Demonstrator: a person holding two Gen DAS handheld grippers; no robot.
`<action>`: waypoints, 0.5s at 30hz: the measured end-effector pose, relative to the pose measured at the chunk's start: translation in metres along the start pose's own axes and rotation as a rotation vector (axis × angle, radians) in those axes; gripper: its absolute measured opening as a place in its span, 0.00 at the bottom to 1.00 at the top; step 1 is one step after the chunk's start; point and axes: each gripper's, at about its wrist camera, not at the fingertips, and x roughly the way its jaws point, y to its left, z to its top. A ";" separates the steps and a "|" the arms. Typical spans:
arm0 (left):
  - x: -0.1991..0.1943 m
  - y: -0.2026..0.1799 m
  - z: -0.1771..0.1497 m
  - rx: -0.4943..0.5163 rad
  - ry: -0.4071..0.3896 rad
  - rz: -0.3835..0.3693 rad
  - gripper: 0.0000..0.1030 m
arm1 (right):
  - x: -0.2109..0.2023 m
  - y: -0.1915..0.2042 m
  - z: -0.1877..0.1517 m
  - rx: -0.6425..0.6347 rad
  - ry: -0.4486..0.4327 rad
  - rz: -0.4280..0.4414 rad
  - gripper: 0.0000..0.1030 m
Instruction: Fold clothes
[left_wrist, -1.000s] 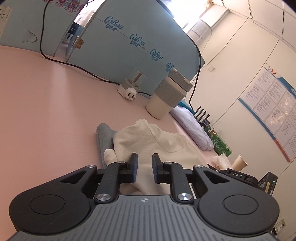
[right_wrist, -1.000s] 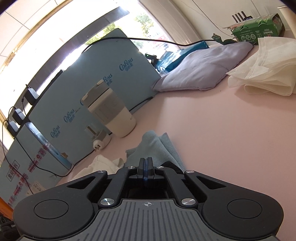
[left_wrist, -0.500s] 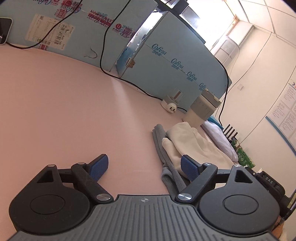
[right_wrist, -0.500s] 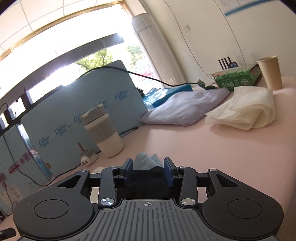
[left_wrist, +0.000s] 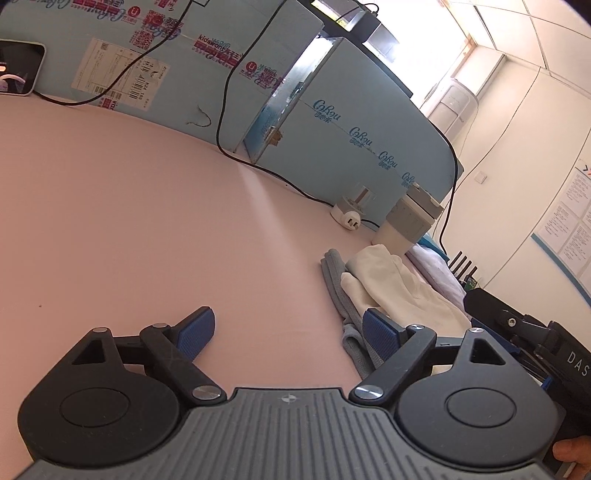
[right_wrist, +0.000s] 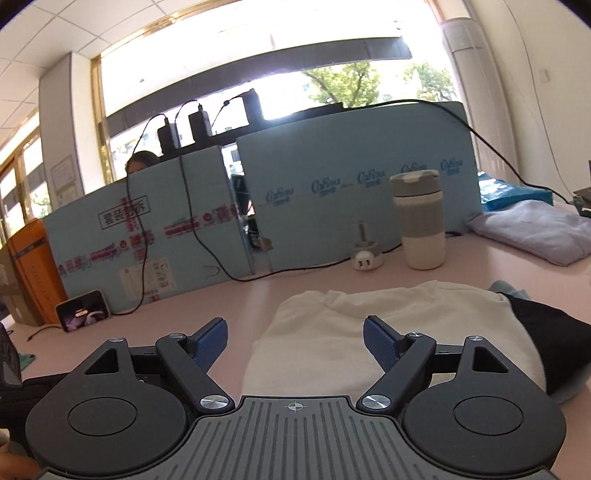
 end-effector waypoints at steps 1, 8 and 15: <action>-0.004 0.004 0.001 0.005 -0.005 0.017 0.84 | 0.004 0.007 -0.001 -0.017 0.010 0.013 0.82; -0.033 0.043 0.025 0.047 -0.039 0.273 0.98 | 0.040 0.056 -0.020 -0.107 0.110 0.084 0.84; -0.032 0.080 0.056 0.112 0.003 0.466 1.00 | 0.082 0.093 -0.032 -0.173 0.215 0.053 0.93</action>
